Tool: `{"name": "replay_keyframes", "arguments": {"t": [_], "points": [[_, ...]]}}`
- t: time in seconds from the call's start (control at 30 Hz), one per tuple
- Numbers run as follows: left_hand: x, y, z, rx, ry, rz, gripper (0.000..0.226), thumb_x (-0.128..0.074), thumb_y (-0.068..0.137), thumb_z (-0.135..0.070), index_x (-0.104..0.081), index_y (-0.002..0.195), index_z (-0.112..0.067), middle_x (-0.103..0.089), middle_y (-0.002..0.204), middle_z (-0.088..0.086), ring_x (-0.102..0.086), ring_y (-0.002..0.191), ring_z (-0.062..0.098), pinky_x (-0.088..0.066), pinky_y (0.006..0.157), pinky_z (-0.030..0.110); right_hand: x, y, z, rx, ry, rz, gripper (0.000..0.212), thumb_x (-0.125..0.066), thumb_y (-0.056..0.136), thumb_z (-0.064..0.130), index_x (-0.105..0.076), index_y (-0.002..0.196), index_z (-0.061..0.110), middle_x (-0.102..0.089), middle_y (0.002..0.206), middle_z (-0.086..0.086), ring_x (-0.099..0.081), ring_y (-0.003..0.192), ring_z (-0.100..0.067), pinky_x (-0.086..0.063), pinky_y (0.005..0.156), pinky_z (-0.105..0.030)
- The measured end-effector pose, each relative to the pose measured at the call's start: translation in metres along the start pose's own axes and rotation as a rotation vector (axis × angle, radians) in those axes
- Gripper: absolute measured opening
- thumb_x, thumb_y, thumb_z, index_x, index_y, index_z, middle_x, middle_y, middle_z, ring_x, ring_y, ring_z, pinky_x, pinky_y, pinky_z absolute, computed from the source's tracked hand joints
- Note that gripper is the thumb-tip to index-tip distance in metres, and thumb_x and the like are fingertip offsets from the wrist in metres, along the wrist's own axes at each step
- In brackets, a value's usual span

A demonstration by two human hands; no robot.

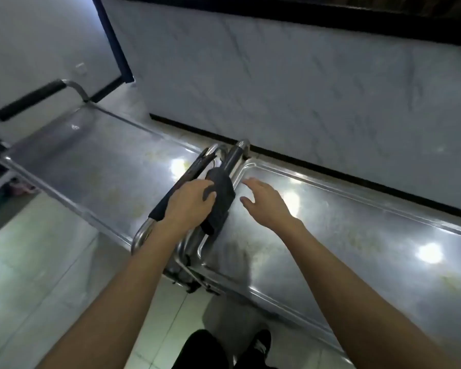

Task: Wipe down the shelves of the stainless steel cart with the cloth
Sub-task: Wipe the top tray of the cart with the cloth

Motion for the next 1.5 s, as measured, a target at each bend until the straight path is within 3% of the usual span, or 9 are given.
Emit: {"name": "replay_keyframes", "arguments": {"t": [0.13,0.5,0.63,0.73,0.97,1.13,1.23,1.37,1.5], "points": [[-0.019,0.004,0.031,0.096,-0.016,0.047,0.041,-0.057,0.098,-0.035,-0.055,0.138,-0.024,-0.058,0.137,-0.005,-0.058,0.120,0.021,-0.049,0.098,0.039,-0.028,0.015,0.000,-0.033,0.082,0.087,0.053,-0.057,0.101,0.032,-0.040,0.150,0.022,-0.044,0.155,0.000,-0.044,0.139,-0.024,-0.036,0.114,-0.039],[-0.051,0.035,0.070,0.079,-0.070,0.108,0.050,-0.064,0.094,-0.035,-0.048,0.141,-0.025,-0.051,0.139,-0.009,-0.054,0.120,0.014,-0.052,0.097,0.038,-0.071,0.078,0.007,-0.143,0.270,0.116,0.063,-0.060,0.099,0.022,-0.032,0.155,0.020,-0.049,0.150,-0.005,-0.048,0.135,-0.025,-0.044,0.111,-0.044],[-0.054,0.036,0.074,0.079,-0.138,0.119,0.049,-0.064,0.094,-0.034,-0.047,0.139,-0.028,-0.051,0.135,-0.009,-0.056,0.114,0.013,-0.054,0.092,0.037,-0.072,0.083,-0.003,-0.225,0.233,0.047,0.059,-0.066,0.095,0.025,-0.042,0.148,0.020,-0.056,0.133,-0.007,-0.052,0.124,-0.025,-0.046,0.106,-0.042],[-0.054,0.039,0.073,0.078,-0.162,0.124,0.053,-0.065,0.093,-0.034,-0.044,0.142,-0.028,-0.049,0.138,-0.009,-0.054,0.118,0.014,-0.054,0.093,0.038,-0.065,0.087,-0.005,-0.212,0.183,0.009,0.029,-0.065,0.094,0.026,-0.064,0.122,0.019,-0.057,0.106,-0.001,-0.053,0.106,-0.021,-0.048,0.095,-0.038],[-0.049,0.051,0.067,0.061,-0.226,0.132,0.065,-0.064,0.091,-0.040,-0.034,0.148,-0.032,-0.045,0.146,-0.009,-0.049,0.129,0.015,-0.049,0.101,0.042,-0.037,0.077,0.009,-0.167,0.318,-0.156,0.013,-0.061,0.095,0.011,-0.065,0.107,0.015,-0.059,0.104,0.000,-0.052,0.097,-0.012,-0.045,0.089,-0.026],[-0.036,0.057,0.042,-0.035,-0.305,0.074,0.059,-0.067,0.092,-0.025,-0.041,0.144,-0.032,-0.056,0.135,-0.008,-0.053,0.121,0.011,-0.045,0.100,0.031,-0.005,0.056,0.018,-0.093,0.393,-0.319,0.014,-0.062,0.093,0.006,-0.067,0.104,0.014,-0.061,0.101,0.001,-0.055,0.092,-0.006,-0.047,0.086,-0.019],[-0.033,0.061,0.024,-0.091,-0.328,0.069,0.048,-0.063,0.095,-0.021,-0.047,0.139,-0.033,-0.061,0.129,-0.007,-0.058,0.118,0.013,-0.047,0.103,0.034,0.015,0.043,0.017,-0.082,0.385,-0.398,0.017,-0.063,0.093,0.005,-0.069,0.108,0.010,-0.064,0.105,-0.001,-0.057,0.097,-0.009,-0.048,0.090,-0.021],[-0.031,0.066,0.001,-0.150,-0.347,0.080,0.042,-0.058,0.098,-0.020,-0.050,0.138,-0.031,-0.065,0.124,-0.005,-0.060,0.115,0.014,-0.049,0.103,0.037,0.037,0.026,0.009,-0.093,0.318,-0.532,0.024,-0.066,0.092,0.005,-0.069,0.116,0.011,-0.067,0.114,-0.003,-0.060,0.107,-0.016,-0.052,0.096,-0.038],[-0.029,0.070,-0.021,-0.188,-0.424,0.107,0.041,-0.059,0.098,-0.017,-0.053,0.135,-0.031,-0.066,0.120,-0.004,-0.060,0.109,0.011,-0.044,0.090,0.020,0.043,-0.012,0.003,-0.161,0.237,-0.663,0.048,-0.065,0.093,0.015,-0.052,0.139,0.017,-0.051,0.142,0.000,-0.044,0.134,-0.017,-0.036,0.115,-0.035]]}}
Point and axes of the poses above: each hand's wrist, its own y-axis towards the middle knuckle, its own x-axis out of the back of the hand, z = x × y, the point moved 9 cm from there along y, towards the middle knuckle
